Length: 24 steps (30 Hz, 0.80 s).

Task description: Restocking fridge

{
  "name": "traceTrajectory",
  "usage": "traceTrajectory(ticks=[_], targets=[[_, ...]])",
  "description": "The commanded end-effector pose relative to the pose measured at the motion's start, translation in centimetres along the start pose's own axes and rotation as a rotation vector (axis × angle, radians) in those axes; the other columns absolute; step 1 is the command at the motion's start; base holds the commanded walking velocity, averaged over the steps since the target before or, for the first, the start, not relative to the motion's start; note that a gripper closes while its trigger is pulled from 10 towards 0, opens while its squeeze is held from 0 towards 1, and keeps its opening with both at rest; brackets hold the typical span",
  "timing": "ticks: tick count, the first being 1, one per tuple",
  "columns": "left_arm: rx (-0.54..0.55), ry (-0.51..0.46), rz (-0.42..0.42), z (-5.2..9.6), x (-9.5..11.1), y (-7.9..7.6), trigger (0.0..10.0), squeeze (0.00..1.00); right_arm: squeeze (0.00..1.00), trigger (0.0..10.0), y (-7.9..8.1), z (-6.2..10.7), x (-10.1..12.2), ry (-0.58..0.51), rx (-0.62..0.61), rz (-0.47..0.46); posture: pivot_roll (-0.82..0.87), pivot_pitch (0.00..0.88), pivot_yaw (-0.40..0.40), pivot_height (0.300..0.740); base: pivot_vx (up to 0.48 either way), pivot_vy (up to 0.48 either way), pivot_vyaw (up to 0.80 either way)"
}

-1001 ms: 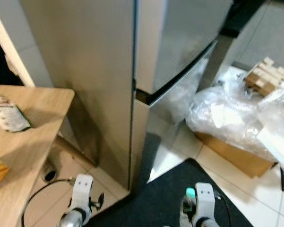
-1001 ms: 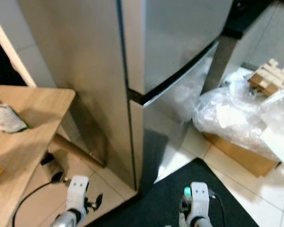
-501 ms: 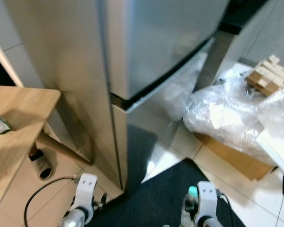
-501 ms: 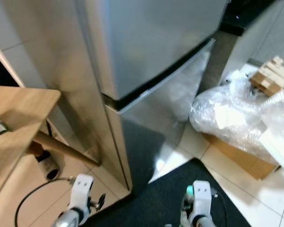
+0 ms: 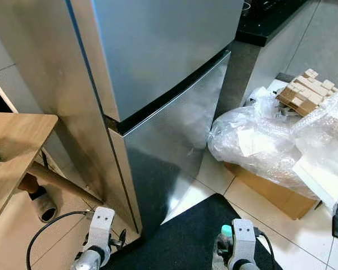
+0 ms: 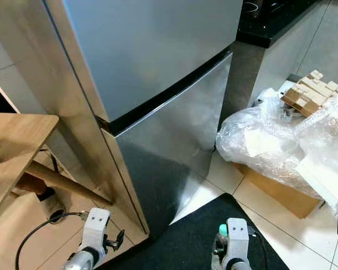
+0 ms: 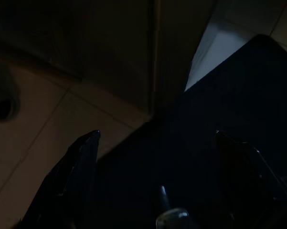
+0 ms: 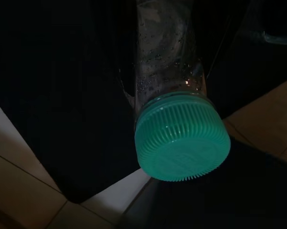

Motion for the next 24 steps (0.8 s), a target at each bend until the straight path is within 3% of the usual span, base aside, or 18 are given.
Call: traceTrajectory(ticks=[1,6,15,20,24], targets=[[0.006,0.037,0.002,0.5,-1.1,0.6,10.0,0.00,0.00,10.0,0.1,0.2,-0.8,0.021,0.001,-0.010,-0.10,0.104,0.031,0.740,0.000,0.480,0.00],[0.002,0.033,-0.009,0.6,-1.2,0.6,10.0,0.00,0.00,10.0,0.2,0.2,-0.8,0.023,0.003,-0.010,-0.10,0.103,0.032,0.740,0.000,0.480,0.00],[-0.026,-0.031,-0.060,0.2,0.3,0.3,10.0,0.00,0.00,10.0,0.1,0.1,-0.7,0.022,0.000,-0.011,-0.10,0.100,0.031,0.740,0.000,0.000,0.00],[-0.102,-0.083,-0.136,0.0,1.5,-0.6,10.0,0.00,0.00,10.0,-0.1,0.1,-0.5,0.018,-0.006,-0.010,-0.11,0.099,0.031,0.740,0.000,0.000,0.00],[-0.103,-0.102,-0.130,-0.3,2.2,-0.7,10.0,0.00,0.00,10.0,-0.2,0.2,-0.6,0.018,-0.008,-0.010,-0.11,0.102,0.033,0.740,0.000,0.000,0.00]])
Point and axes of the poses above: a point about 5 cm out from each wrist's last joint towards the gripper, its own z axis pointing back from the gripper into the wrist, its own x axis along the axis of the wrist's last joint, y = z × x, the point moved 5 cm from there along -z, pointing out of the wrist towards the gripper, and after that the axes turned 13 degrees about -z, right-handed, at the moved point
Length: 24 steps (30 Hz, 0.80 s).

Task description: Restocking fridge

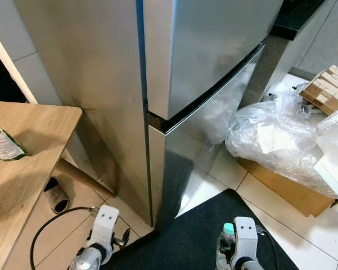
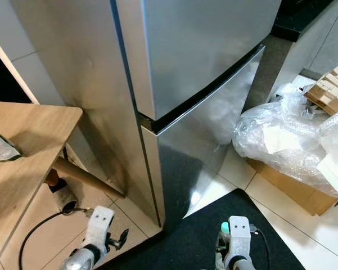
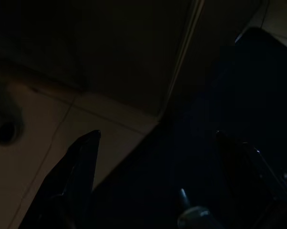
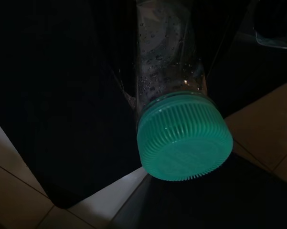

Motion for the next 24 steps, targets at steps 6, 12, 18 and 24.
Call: traceTrajectory(ticks=[6,12,18,24], targets=[[0.007,-0.059,0.024,-0.5,1.5,0.4,10.0,0.00,0.00,10.0,0.1,0.3,-1.2,0.032,0.002,-0.021,-0.12,0.103,0.034,0.740,0.000,0.000,0.00],[-0.047,-0.204,0.123,-0.6,4.0,0.4,3.7,0.00,0.00,10.0,-0.2,0.4,-1.2,0.032,-0.002,-0.018,-0.13,0.103,0.037,0.740,0.000,0.000,0.00],[-0.084,-0.294,0.110,0.1,5.1,2.1,0.0,0.00,0.00,10.0,-0.6,0.5,-1.2,0.030,-0.008,-0.015,-0.13,0.097,0.034,0.740,0.000,0.000,0.00],[-0.153,-0.347,0.053,0.5,6.2,2.6,0.0,0.00,0.00,10.0,-0.9,0.6,-1.1,0.030,-0.009,-0.007,-0.13,0.094,0.029,0.740,0.000,0.000,0.00]])
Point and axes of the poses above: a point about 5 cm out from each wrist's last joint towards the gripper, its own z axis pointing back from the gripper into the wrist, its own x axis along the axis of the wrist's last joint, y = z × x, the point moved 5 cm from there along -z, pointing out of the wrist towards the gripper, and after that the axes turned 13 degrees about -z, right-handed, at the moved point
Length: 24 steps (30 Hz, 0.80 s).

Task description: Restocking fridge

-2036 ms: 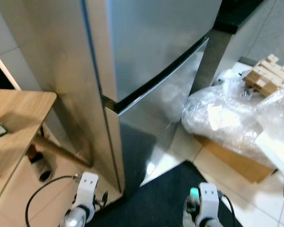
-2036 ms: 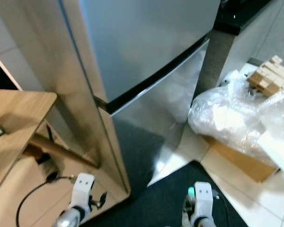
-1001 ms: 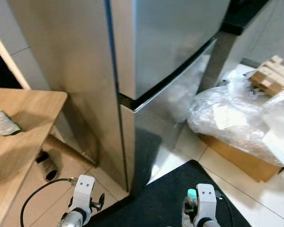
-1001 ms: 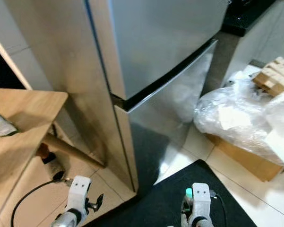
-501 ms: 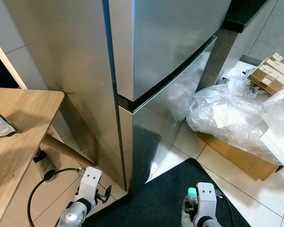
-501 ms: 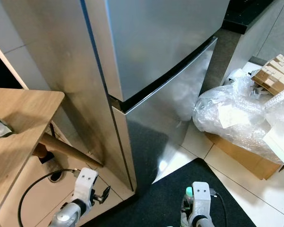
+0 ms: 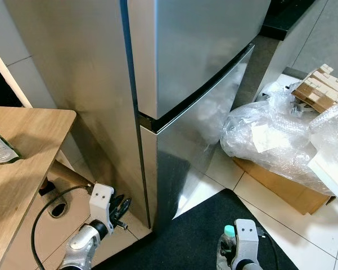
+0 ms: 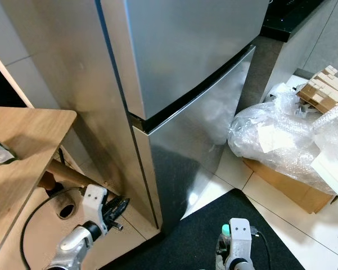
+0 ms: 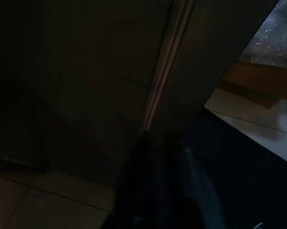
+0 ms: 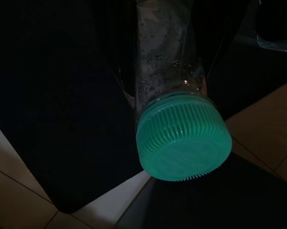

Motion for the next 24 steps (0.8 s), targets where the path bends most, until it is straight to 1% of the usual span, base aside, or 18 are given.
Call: traceTrajectory(ticks=[1,2,3,4,10,11,12,15,16,17,20,23,24], targets=[[-0.038,-0.013,-0.010,0.4,0.2,0.1,0.0,0.00,0.00,10.0,0.0,0.2,-0.6,0.017,0.004,-0.013,-0.13,0.095,0.028,0.740,0.000,0.000,0.00],[-0.038,-0.013,-0.010,0.4,0.2,0.1,0.0,0.00,0.00,10.0,0.0,0.2,-0.6,0.017,0.004,-0.013,-0.13,0.095,0.028,0.740,0.000,0.000,0.00],[-0.061,-0.026,-0.003,0.3,0.5,-0.1,2.2,0.78,0.00,10.0,0.0,0.2,-0.6,0.017,0.004,-0.011,-0.13,0.095,0.027,0.740,0.000,0.000,0.00],[-0.079,-0.046,0.006,0.2,0.8,-0.3,10.0,1.00,0.00,10.0,0.0,0.2,-0.6,0.017,0.004,-0.010,-0.13,0.096,0.027,0.740,0.000,0.000,0.00],[-0.099,-0.082,0.015,-0.2,1.6,-0.4,10.0,1.00,0.00,10.0,-0.1,0.2,-0.6,0.017,0.005,-0.007,-0.13,0.094,0.027,0.740,0.000,0.000,0.00],[-0.112,-0.101,0.018,-0.4,2.0,-0.6,10.0,1.00,0.00,10.0,-0.1,0.2,-0.6,0.017,0.004,-0.006,-0.14,0.095,0.029,0.740,0.000,0.000,0.00],[-0.133,-0.128,0.024,-0.6,2.6,-0.8,0.0,1.00,0.00,10.0,-0.1,0.2,-0.6,0.016,0.003,-0.006,-0.14,0.095,0.031,0.740,0.000,0.000,0.00],[-0.141,-0.139,0.013,-1.0,3.0,-0.8,0.0,1.00,0.00,10.0,-0.2,0.3,-0.6,0.016,0.002,-0.007,-0.13,0.096,0.034,0.740,0.000,0.000,0.00],[-0.149,-0.143,-0.001,-1.3,3.3,-0.8,0.0,0.00,0.00,10.0,-0.2,0.3,-0.7,0.016,0.000,-0.008,-0.14,0.096,0.036,0.740,0.000,0.000,0.00],[-0.149,-0.143,-0.001,-1.3,3.3,-0.8,0.0,0.00,0.00,10.0,-0.2,0.3,-0.7,0.016,0.000,-0.008,-0.14,0.096,0.036,0.740,0.000,0.000,0.00],[-0.143,-0.156,-0.024,-2.2,4.3,-0.5,0.0,0.00,0.00,10.0,-0.3,0.4,-0.8,0.016,-0.004,-0.011,-0.14,0.097,0.041,0.740,0.000,0.000,0.00],[-0.134,-0.184,-0.005,-2.9,5.3,-0.4,0.0,0.00,0.00,10.0,-0.4,0.4,-0.8,0.013,-0.010,-0.016,-0.14,0.098,0.044,0.740,0.000,0.000,0.00],[-0.134,-0.184,-0.005,-2.9,5.3,-0.4,0.0,0.00,0.00,10.0,-0.4,0.4,-0.8,0.013,-0.010,-0.016,-0.14,0.098,0.044,0.740,0.000,0.000,0.00]])
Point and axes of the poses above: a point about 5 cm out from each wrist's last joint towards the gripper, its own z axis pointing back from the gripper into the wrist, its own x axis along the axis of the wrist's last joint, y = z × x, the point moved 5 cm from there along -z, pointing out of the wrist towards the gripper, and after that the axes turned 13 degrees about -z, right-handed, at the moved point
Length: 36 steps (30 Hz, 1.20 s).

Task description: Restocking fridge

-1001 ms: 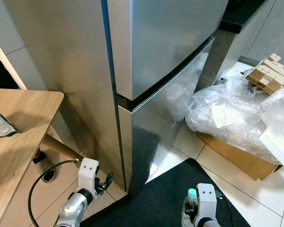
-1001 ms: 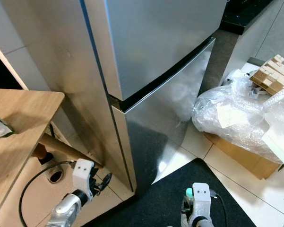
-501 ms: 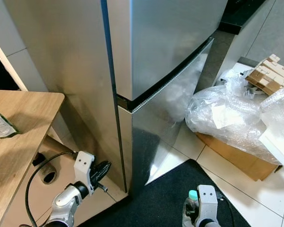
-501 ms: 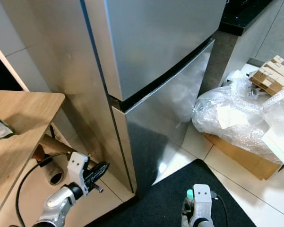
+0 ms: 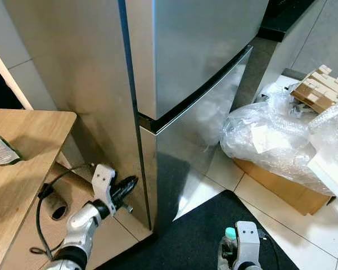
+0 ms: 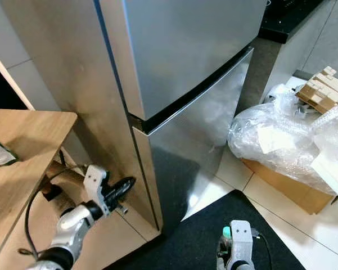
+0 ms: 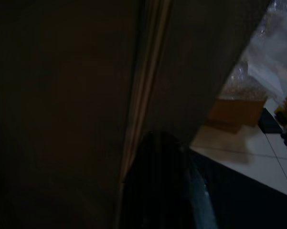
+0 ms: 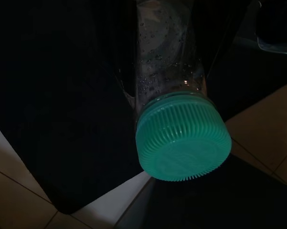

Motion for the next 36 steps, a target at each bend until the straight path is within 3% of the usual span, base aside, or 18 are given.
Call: traceTrajectory(ticks=[1,6,13,18,26,27,31,36], targets=[[-0.008,0.012,0.038,-0.1,-0.5,-0.7,0.0,0.00,0.00,10.0,-0.1,0.2,-0.6,0.009,-0.005,-0.017,-0.14,0.098,0.044,0.740,0.000,0.000,0.00],[-0.056,0.000,0.050,-0.6,-0.3,-1.7,0.0,0.00,0.00,10.0,-0.5,0.3,-0.5,0.000,-0.017,-0.026,-0.16,0.100,0.055,0.740,0.000,0.000,0.00],[-0.039,0.001,0.040,-0.8,-0.2,-1.6,0.0,0.00,0.00,10.0,-0.6,0.4,-0.5,0.000,-0.022,-0.027,-0.15,0.101,0.053,0.740,0.000,0.000,0.00],[0.045,-0.001,-0.029,-0.8,0.2,-0.2,0.0,0.00,0.00,10.0,-0.6,0.4,-0.5,-0.001,-0.020,-0.027,-0.15,0.101,0.053,0.740,0.000,0.000,0.00],[0.094,0.004,-0.037,-0.6,0.3,0.8,0.0,0.00,0.00,10.0,-0.5,0.3,-0.5,-0.001,-0.018,-0.026,-0.15,0.104,0.051,0.740,0.000,0.000,0.00],[0.100,0.004,-0.031,-0.6,0.3,0.9,2.2,0.00,0.00,10.0,-0.5,0.3,-0.5,-0.001,-0.017,-0.025,-0.15,0.104,0.051,0.740,0.000,0.000,0.00],[0.067,-0.002,0.012,-1.1,0.3,0.1,3.3,0.00,0.00,10.0,-0.6,0.3,-0.4,-0.003,-0.021,-0.026,-0.16,0.105,0.055,0.740,0.000,0.000,0.00],[0.052,-0.006,0.019,-1.7,0.4,-0.6,3.6,0.00,0.00,10.0,-0.6,0.3,-0.4,-0.004,-0.022,-0.028,-0.16,0.105,0.057,0.740,0.000,0.000,0.00]])
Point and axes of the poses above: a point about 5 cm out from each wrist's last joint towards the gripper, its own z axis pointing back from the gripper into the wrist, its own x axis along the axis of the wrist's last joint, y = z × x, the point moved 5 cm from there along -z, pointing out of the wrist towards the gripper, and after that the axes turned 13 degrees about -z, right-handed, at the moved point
